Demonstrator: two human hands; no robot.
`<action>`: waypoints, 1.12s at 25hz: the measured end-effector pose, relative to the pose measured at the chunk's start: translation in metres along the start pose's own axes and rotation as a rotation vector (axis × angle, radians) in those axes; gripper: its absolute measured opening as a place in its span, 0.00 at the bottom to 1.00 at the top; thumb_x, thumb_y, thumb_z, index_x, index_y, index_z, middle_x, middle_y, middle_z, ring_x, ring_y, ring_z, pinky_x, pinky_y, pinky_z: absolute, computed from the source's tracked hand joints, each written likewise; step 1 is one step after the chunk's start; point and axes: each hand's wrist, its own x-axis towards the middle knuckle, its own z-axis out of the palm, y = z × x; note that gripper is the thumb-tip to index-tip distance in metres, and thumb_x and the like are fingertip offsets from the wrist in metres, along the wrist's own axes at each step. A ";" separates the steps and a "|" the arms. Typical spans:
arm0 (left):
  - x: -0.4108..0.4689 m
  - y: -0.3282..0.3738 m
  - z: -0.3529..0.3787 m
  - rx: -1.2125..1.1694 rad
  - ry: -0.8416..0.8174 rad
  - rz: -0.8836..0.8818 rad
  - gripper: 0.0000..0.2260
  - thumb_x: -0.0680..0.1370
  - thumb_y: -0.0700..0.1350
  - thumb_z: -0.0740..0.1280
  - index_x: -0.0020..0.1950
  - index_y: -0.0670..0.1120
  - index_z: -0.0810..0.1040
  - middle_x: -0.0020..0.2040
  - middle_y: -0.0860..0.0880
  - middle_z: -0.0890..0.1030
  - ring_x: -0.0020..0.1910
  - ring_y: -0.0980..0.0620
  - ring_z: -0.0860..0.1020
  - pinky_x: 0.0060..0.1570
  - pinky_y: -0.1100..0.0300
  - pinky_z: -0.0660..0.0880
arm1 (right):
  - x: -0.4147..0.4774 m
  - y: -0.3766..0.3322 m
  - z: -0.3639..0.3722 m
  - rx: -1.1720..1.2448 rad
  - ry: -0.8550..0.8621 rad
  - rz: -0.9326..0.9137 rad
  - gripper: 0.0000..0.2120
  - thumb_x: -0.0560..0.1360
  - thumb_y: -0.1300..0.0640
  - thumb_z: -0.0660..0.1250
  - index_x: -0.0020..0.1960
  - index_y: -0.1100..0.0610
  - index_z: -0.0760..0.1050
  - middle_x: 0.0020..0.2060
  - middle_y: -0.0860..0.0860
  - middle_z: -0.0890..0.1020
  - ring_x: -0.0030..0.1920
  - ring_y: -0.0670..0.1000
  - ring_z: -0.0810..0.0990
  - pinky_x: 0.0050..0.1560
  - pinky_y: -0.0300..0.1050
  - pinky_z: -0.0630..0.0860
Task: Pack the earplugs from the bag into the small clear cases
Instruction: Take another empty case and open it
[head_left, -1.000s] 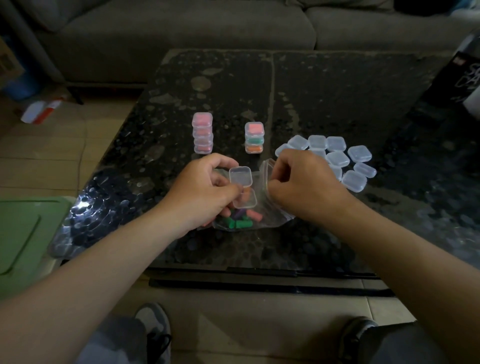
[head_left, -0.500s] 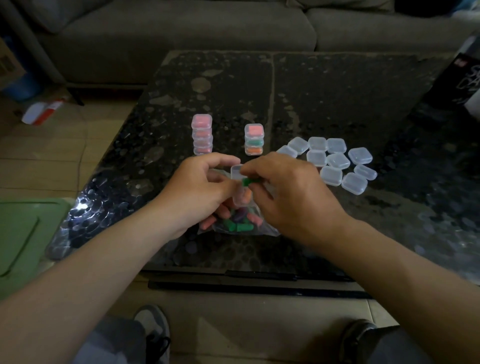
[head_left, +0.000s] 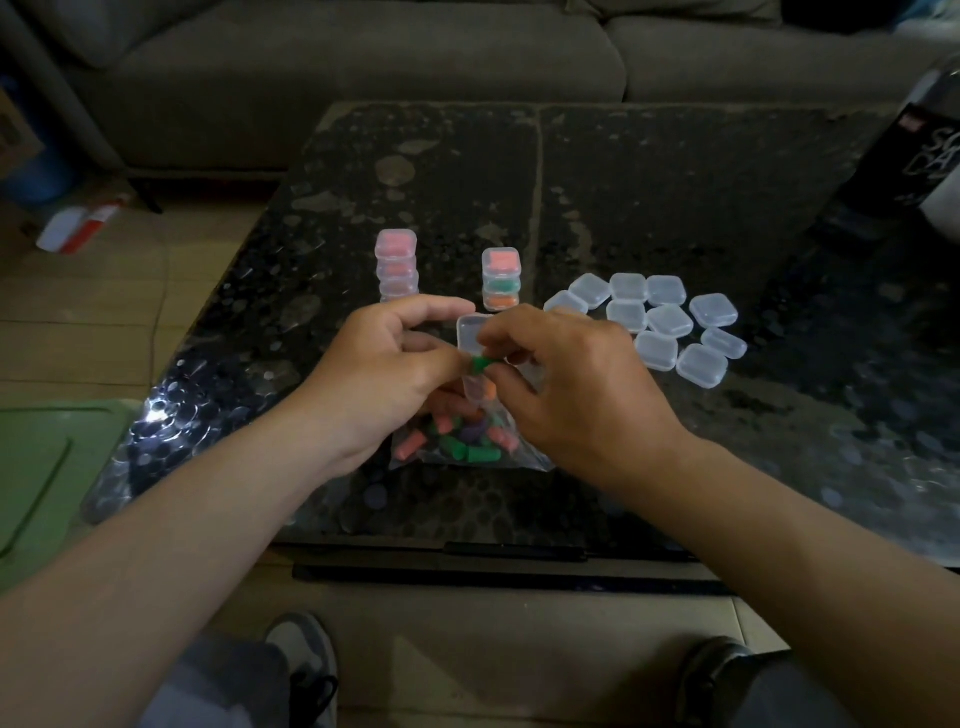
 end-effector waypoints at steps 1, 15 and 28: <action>0.000 0.000 0.000 -0.003 0.001 0.000 0.17 0.78 0.33 0.71 0.63 0.47 0.80 0.39 0.40 0.86 0.33 0.46 0.84 0.22 0.63 0.72 | 0.000 0.000 0.000 -0.001 0.002 -0.003 0.11 0.73 0.63 0.72 0.55 0.58 0.82 0.45 0.55 0.84 0.45 0.55 0.83 0.42 0.57 0.82; 0.000 0.002 -0.009 0.010 0.034 0.036 0.15 0.76 0.31 0.73 0.58 0.48 0.80 0.42 0.37 0.86 0.35 0.42 0.85 0.24 0.56 0.77 | 0.007 -0.002 -0.009 0.079 0.094 0.132 0.11 0.77 0.66 0.67 0.57 0.57 0.82 0.46 0.49 0.85 0.45 0.44 0.82 0.47 0.40 0.80; 0.004 -0.005 -0.016 0.204 0.013 0.002 0.16 0.77 0.31 0.70 0.61 0.46 0.78 0.36 0.45 0.86 0.32 0.46 0.84 0.38 0.51 0.80 | 0.011 0.011 -0.021 0.106 -0.465 0.603 0.08 0.75 0.62 0.72 0.39 0.51 0.82 0.35 0.47 0.84 0.36 0.43 0.82 0.32 0.33 0.75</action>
